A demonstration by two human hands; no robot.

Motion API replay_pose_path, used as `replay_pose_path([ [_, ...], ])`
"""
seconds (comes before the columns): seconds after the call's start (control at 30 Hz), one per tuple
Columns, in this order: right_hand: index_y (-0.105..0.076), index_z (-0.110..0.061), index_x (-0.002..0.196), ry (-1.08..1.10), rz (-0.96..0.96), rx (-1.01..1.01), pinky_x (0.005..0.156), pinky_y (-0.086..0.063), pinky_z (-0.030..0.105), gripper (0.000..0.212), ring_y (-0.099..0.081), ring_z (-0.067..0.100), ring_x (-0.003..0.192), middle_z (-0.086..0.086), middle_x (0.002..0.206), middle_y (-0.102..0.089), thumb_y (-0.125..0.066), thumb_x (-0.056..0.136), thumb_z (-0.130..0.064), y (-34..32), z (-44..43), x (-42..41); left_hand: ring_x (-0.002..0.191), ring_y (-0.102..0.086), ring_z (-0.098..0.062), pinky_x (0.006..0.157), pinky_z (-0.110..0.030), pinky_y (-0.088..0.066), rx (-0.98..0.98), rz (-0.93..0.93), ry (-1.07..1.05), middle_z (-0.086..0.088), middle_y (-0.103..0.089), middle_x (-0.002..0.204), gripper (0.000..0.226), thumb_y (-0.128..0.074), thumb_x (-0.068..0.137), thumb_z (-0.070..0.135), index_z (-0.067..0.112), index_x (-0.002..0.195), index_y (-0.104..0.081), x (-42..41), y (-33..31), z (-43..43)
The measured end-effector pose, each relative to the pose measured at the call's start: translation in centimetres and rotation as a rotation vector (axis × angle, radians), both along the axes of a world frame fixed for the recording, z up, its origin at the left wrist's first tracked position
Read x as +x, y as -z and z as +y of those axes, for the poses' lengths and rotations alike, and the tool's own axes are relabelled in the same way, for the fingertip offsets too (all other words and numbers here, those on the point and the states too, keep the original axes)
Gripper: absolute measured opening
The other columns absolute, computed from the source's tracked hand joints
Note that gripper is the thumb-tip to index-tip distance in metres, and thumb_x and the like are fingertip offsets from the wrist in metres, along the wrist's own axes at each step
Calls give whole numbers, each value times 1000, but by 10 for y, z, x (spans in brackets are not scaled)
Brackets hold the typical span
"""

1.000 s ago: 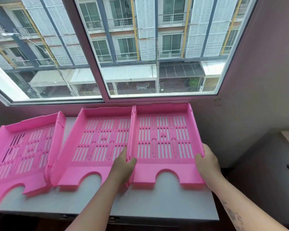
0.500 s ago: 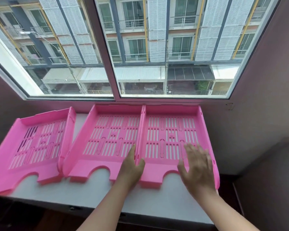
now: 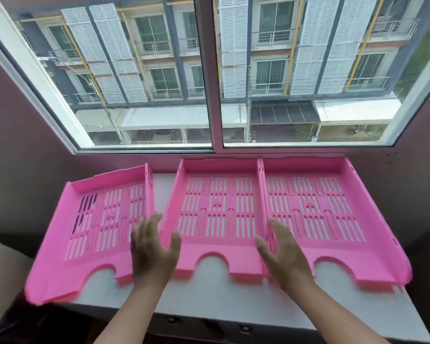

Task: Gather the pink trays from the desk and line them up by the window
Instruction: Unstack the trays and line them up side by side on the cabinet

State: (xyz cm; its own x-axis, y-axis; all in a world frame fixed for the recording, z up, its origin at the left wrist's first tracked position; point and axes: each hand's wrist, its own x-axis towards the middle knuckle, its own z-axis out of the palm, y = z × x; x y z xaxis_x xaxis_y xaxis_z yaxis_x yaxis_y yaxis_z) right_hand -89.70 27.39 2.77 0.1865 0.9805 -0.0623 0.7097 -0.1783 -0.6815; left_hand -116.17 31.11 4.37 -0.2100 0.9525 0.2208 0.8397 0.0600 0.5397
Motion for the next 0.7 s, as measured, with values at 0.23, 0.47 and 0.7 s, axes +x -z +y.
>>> replay_pose_path([
  [0.23, -30, -24, 154, 325, -6, 68, 82, -53, 35, 63, -58, 31, 122, 7, 153, -45, -55, 97, -19, 10, 11, -51, 144, -32, -25, 111, -52, -35, -326, -258, 119, 2, -25, 161, 80, -45, 89, 59, 26, 154, -13, -65, 21, 20],
  [0.47, -34, -30, 152, 387, -48, 83, 59, -58, 31, 62, -64, 21, 74, 11, 140, -59, -53, 96, -11, 21, 13, -57, 141, -39, -23, 107, -52, -42, -360, -113, 223, 5, -34, 157, 91, -37, 79, 77, 31, 154, -12, -77, 34, 27],
  [0.7, -33, -26, 153, 420, -61, 71, 37, -41, 19, 64, -54, 11, 49, 16, 117, -69, -54, 96, -9, 25, 17, -58, 139, -40, -24, 108, -50, -42, -379, 1, 379, 4, -41, 153, 82, -38, 85, 67, 34, 154, -10, -78, 32, 42],
])
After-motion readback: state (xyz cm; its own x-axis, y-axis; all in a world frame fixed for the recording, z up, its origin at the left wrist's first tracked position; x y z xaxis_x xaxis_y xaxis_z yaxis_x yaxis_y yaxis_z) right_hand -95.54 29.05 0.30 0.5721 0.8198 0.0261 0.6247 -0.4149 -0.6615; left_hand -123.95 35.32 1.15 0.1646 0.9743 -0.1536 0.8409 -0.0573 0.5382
